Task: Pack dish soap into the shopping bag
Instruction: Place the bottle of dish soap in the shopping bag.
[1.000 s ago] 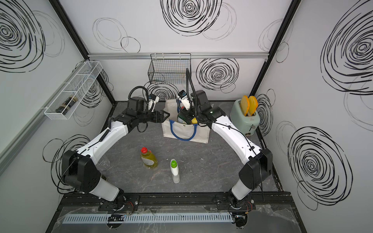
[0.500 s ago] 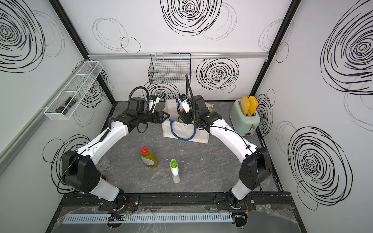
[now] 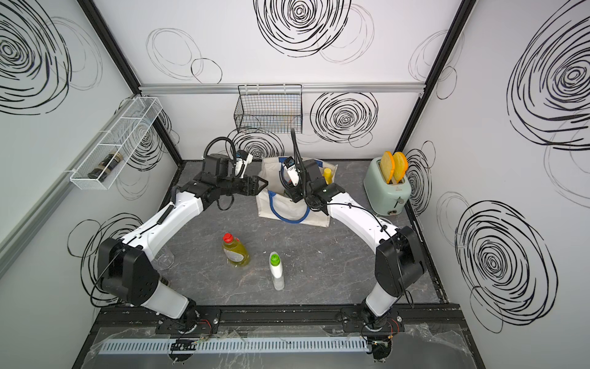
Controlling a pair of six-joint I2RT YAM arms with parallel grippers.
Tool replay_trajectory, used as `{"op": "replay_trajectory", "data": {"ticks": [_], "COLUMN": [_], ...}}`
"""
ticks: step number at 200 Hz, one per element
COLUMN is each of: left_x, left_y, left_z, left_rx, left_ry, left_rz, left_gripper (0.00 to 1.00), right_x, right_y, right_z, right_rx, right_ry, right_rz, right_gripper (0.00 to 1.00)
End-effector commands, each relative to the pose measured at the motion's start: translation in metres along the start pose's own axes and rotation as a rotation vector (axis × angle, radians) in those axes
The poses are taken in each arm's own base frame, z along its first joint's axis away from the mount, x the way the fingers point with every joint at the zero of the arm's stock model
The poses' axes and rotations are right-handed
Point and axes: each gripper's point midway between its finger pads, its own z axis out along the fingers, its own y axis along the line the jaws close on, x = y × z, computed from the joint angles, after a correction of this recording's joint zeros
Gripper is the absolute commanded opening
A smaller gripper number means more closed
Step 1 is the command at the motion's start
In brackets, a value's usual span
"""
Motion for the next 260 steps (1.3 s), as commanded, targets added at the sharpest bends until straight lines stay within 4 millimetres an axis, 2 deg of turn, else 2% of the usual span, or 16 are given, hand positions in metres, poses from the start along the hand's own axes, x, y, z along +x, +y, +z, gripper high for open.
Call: {"op": "replay_trajectory", "data": {"ticks": [1, 54, 86, 98, 116, 129, 142, 196, 260], "left_x": [-0.021, -0.021, -0.02, -0.02, -0.02, -0.021, -0.021, -0.021, -0.021], "left_y": [-0.014, -0.015, -0.015, -0.016, -0.016, -0.016, -0.017, -0.017, -0.017], "left_z": [-0.008, -0.008, -0.008, -0.008, -0.008, -0.008, -0.009, -0.009, -0.009], "left_rx": [0.034, 0.04, 0.042, 0.046, 0.046, 0.048, 0.049, 0.05, 0.05], "left_ry": [-0.059, -0.06, -0.058, -0.058, -0.058, -0.06, -0.061, -0.061, -0.063], "left_rz": [0.043, 0.045, 0.042, 0.042, 0.041, 0.042, 0.043, 0.041, 0.041], "left_gripper": [0.76, 0.76, 0.76, 0.76, 0.76, 0.76, 0.76, 0.76, 0.76], "right_x": [-0.04, -0.014, -0.001, 0.001, 0.003, 0.003, 0.002, -0.005, -0.018], "right_y": [-0.001, -0.001, -0.001, -0.001, -0.001, -0.002, -0.003, -0.002, -0.004], "right_z": [-0.007, 0.013, 0.016, 0.016, 0.016, 0.014, 0.013, 0.007, -0.007], "right_rx": [0.015, 0.022, 0.01, 0.009, 0.01, 0.013, 0.014, 0.008, 0.009], "right_ry": [-0.15, -0.075, -0.044, -0.033, -0.02, -0.018, -0.016, -0.017, -0.034], "right_rz": [0.019, 0.031, 0.058, 0.064, 0.065, 0.065, 0.068, 0.066, 0.062], "right_gripper": [0.0, 0.0, 0.0, 0.05, 0.06, 0.13, 0.24, 0.53, 0.56]}}
